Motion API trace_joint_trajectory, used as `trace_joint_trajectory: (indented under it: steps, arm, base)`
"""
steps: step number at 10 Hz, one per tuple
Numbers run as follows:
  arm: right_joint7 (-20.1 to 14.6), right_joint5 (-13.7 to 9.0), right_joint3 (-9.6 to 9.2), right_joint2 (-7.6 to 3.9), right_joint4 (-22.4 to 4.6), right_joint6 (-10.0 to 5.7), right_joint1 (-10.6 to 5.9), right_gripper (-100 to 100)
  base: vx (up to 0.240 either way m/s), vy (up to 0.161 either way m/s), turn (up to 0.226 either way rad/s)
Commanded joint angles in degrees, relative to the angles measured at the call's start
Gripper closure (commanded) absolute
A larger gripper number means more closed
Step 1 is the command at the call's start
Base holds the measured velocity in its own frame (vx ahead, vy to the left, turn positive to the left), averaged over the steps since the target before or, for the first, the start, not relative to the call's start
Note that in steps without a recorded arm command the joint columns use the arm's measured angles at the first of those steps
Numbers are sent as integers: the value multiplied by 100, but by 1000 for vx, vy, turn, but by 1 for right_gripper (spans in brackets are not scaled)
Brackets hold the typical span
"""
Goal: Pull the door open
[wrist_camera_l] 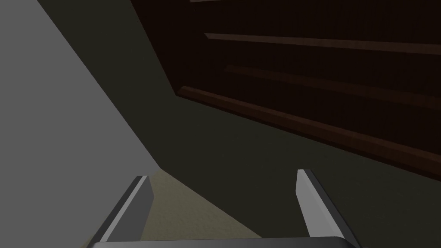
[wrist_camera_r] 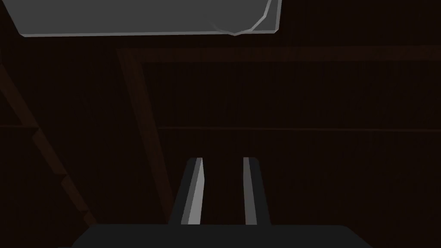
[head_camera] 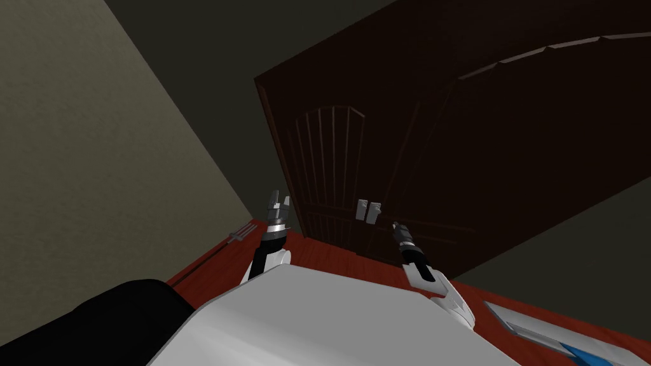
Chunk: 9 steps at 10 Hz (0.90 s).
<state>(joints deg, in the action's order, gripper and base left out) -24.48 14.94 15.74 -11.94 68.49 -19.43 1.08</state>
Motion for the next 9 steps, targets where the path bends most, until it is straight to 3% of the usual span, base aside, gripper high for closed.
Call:
trace_joint_trajectory:
  steps: [1,3,4,7,9]
  arm:
    - [-55,26,-87,24,43,-11,-14,-100]
    - [-125,66,-240,74,141,-22,-43,-100]
    - [-81,59,-174,83,74,-27,-50,-100]
    - [-21,0,179,-96,-88,19,122,-100]
    - [1,-14,251,-124,-126,28,132,-100]
  base:
    - [-200,82,68]
    - [-167,103,89]
    - [-69,47,22]
    - [7,-78,-167]
    - [121,-110,-49]
